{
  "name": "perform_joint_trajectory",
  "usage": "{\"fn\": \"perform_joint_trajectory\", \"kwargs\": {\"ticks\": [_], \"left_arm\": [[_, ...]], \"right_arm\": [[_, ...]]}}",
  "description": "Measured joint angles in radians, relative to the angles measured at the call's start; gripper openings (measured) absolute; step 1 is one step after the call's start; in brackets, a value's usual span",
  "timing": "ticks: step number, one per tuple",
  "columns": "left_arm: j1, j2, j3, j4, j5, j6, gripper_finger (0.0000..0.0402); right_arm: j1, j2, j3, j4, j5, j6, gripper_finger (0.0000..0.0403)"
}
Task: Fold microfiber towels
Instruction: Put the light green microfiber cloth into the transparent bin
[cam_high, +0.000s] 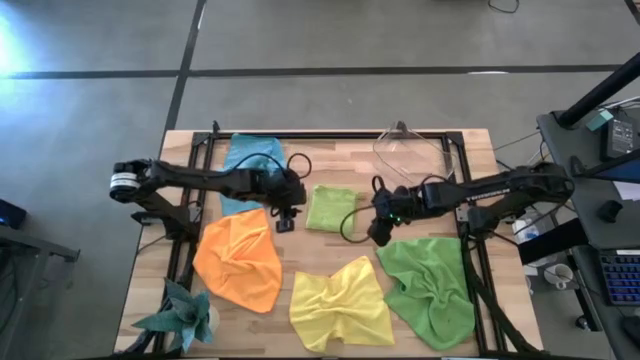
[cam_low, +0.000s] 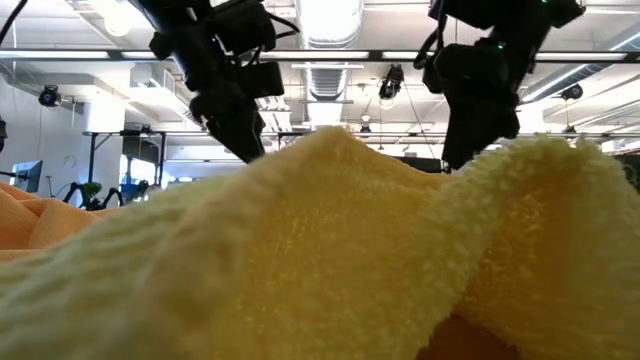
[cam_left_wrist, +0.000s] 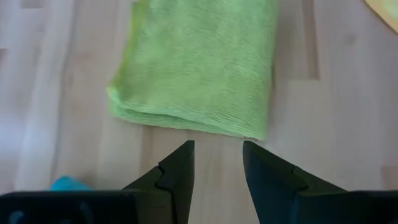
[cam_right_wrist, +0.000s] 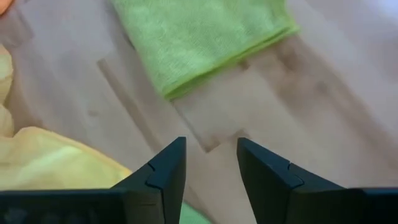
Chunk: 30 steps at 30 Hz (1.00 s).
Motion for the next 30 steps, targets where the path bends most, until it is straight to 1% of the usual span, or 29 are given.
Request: {"fn": "perform_joint_trajectory", "kwargs": {"ticks": [4, 7, 9, 13, 18, 21, 26, 30], "left_arm": [[-0.017, 0.006, -0.043, 0.085, 0.003, 0.016, 0.0121], [-0.026, 0.017, -0.076, 0.15, 0.007, 0.05, 0.0121], [-0.028, 0.028, -0.091, 0.197, 0.011, 0.052, 0.0121], [-0.03, 0.051, -0.098, 0.205, 0.011, 0.053, 0.0121], [-0.03, 0.079, -0.098, 0.229, 0.011, 0.053, 0.0121], [-0.031, 0.094, -0.099, 0.249, 0.011, 0.053, 0.0121], [-0.031, 0.095, -0.098, 0.276, 0.01, 0.053, 0.0121], [-0.031, 0.094, -0.097, 0.3, 0.01, 0.052, 0.0121]], "right_arm": [[0.037, 0.005, -0.066, 0.111, 0.0, 0.055, 0.0137], [0.056, 0.015, -0.087, 0.171, 0.0, 0.068, 0.0138], [0.064, 0.024, -0.09, 0.178, 0.0, 0.067, 0.0141], [0.064, 0.04, -0.089, 0.205, 0.001, 0.057, 0.0148], [0.063, 0.058, -0.088, 0.259, 0.001, -0.038, 0.0161], [0.063, 0.06, -0.088, 0.262, 0.001, -0.074, 0.017], [0.057, 0.06, -0.088, 0.283, 0.008, -0.18, 0.0182], [0.046, 0.06, -0.088, 0.285, 0.008, -0.283, 0.0185]]}}
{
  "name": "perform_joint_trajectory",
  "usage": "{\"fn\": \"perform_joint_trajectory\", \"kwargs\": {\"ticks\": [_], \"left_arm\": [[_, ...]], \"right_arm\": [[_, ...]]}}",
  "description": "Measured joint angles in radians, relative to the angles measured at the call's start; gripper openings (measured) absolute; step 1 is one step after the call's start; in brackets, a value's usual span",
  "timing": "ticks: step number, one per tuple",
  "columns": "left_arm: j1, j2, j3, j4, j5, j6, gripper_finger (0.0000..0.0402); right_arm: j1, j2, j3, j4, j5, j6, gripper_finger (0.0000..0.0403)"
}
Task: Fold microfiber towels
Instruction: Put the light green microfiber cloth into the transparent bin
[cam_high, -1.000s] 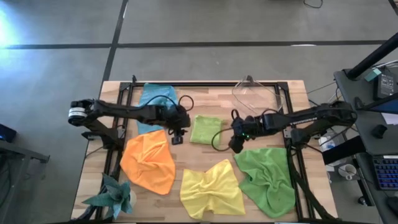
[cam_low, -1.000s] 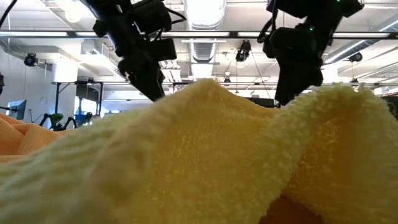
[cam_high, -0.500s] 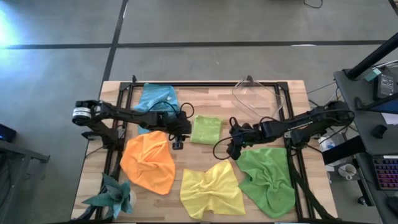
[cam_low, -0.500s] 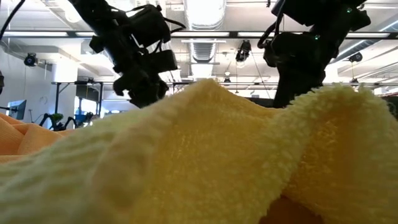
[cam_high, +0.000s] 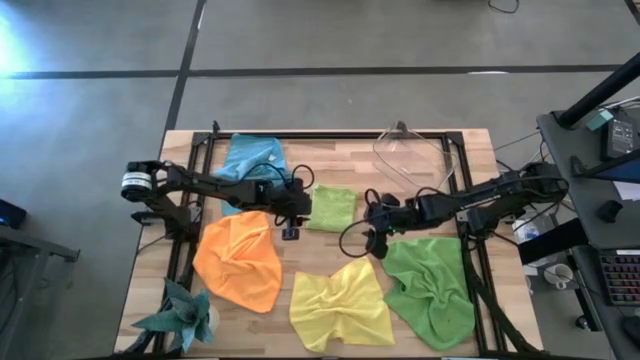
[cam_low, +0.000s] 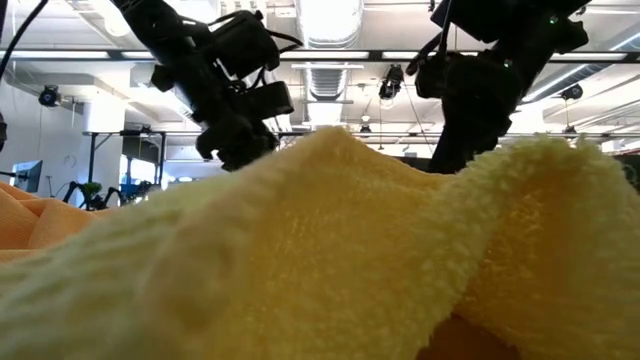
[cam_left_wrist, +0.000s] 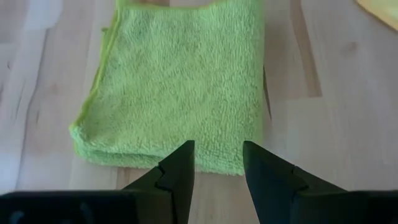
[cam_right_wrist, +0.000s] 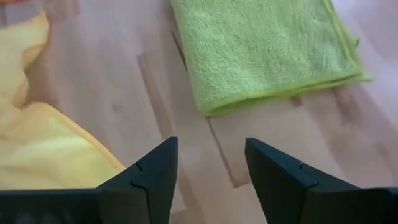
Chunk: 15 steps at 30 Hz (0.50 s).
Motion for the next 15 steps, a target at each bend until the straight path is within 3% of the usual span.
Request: {"fn": "perform_joint_trajectory", "kwargs": {"ticks": [10, 15], "left_arm": [[-0.022, 0.056, 0.003, 0.02, 0.015, 0.11, 0.0121], [-0.044, 0.056, 0.006, 0.024, 0.016, 0.105, 0.0121]], "right_arm": [[-0.016, 0.014, -0.009, 0.142, 0.001, -0.254, 0.0186], [-0.023, 0.077, -0.002, 0.178, 0.0, -0.275, 0.0199]]}}
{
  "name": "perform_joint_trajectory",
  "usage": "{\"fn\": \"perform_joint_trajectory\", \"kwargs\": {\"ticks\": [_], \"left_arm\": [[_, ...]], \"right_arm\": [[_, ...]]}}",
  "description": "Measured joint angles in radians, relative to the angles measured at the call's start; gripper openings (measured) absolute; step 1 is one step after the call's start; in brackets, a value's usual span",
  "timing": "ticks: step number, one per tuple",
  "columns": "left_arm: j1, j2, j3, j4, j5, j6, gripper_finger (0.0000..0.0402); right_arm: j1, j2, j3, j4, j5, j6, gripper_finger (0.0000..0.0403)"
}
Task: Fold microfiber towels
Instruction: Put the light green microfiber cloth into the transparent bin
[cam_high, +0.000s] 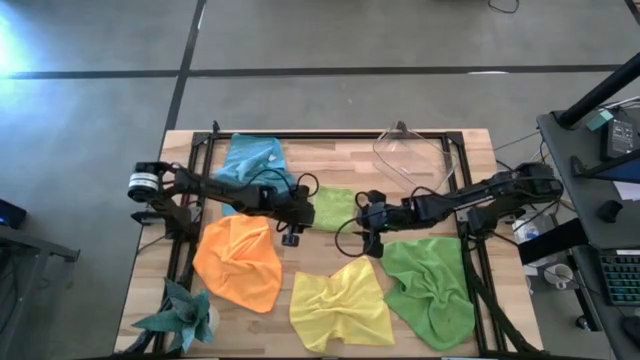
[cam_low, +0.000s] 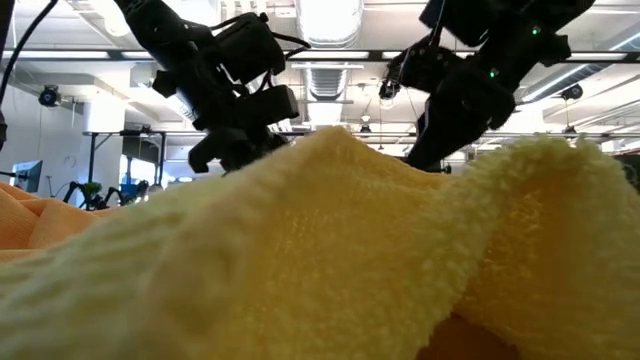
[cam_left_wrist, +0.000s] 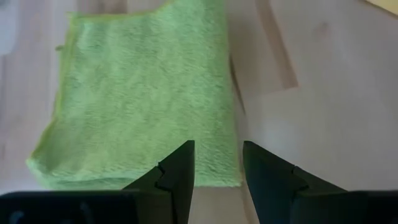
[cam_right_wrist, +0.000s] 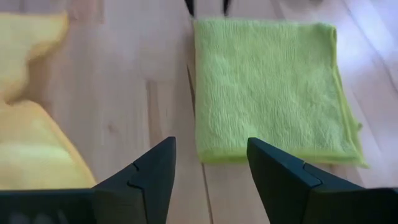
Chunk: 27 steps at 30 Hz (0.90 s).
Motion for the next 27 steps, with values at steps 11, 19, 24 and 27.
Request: {"fn": "perform_joint_trajectory", "kwargs": {"ticks": [11, 19, 24, 27], "left_arm": [[-0.01, 0.019, 0.006, -0.004, -0.013, -0.001, 0.0121], [-0.023, 0.017, 0.006, -0.01, -0.031, -0.001, 0.0121], [-0.023, 0.017, 0.006, -0.005, -0.035, -0.001, 0.0121], [-0.023, 0.016, 0.004, -0.002, -0.035, -0.001, 0.0121]], "right_arm": [[-0.002, 0.157, 0.1, -0.001, 0.0, -0.053, 0.0217], [-0.003, 0.28, 0.228, -0.133, 0.0, -0.057, 0.0217], [-0.009, 0.321, 0.297, -0.21, 0.07, -0.054, 0.0217], [-0.018, 0.334, 0.319, -0.266, 0.077, -0.049, 0.0217]]}}
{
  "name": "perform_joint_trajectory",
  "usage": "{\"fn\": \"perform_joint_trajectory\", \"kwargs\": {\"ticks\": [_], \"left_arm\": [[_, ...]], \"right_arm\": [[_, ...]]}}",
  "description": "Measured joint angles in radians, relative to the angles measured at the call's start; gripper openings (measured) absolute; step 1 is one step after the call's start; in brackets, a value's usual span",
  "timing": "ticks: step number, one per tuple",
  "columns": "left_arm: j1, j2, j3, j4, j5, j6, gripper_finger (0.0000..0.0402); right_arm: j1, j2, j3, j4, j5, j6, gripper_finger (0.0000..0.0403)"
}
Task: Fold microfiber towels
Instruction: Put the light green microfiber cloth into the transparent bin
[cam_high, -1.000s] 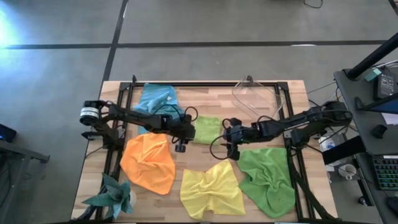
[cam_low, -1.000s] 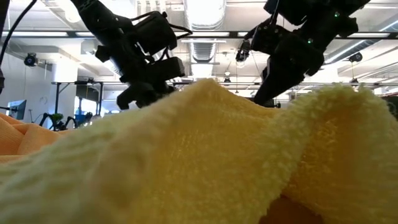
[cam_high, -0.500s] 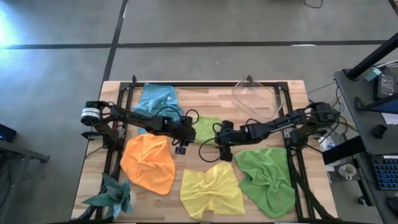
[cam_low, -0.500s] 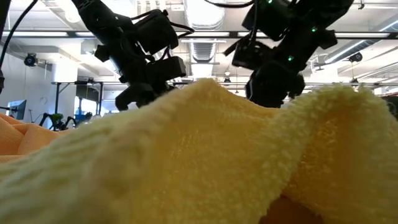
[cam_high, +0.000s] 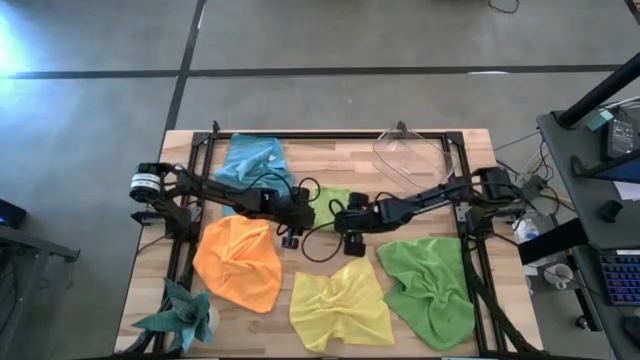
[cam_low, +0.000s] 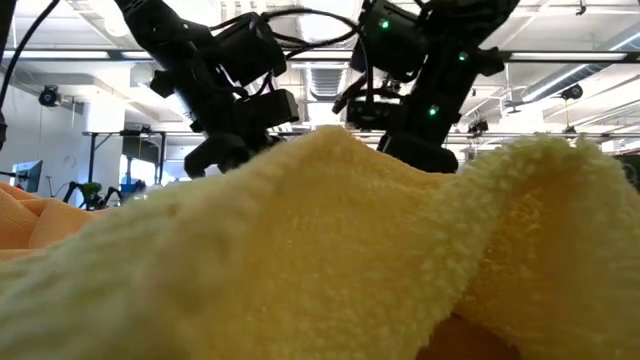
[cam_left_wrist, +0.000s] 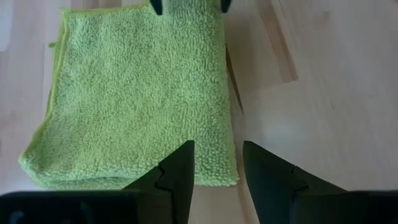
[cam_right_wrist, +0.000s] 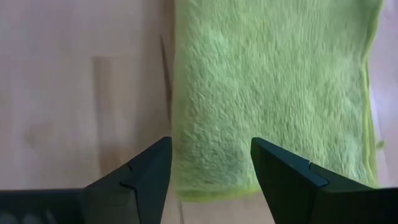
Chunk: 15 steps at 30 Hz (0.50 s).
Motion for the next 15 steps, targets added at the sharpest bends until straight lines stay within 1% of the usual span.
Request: {"fn": "perform_joint_trajectory", "kwargs": {"ticks": [2, 9, 15], "left_arm": [[0.0, 0.006, -0.001, -0.001, 0.003, 0.0, 0.0121], [-0.002, 0.021, -0.001, -0.002, 0.011, 0.0, 0.0121], [-0.002, 0.035, -0.003, 0.053, 0.011, 0.0, 0.0121]], "right_arm": [[-0.002, 0.0, -0.001, -0.02, 0.0, 0.0, 0.0217], [-0.001, -0.001, -0.012, -0.01, -0.027, 0.009, 0.0217], [-0.009, 0.028, -0.016, -0.005, -0.027, 0.023, 0.0217]]}}
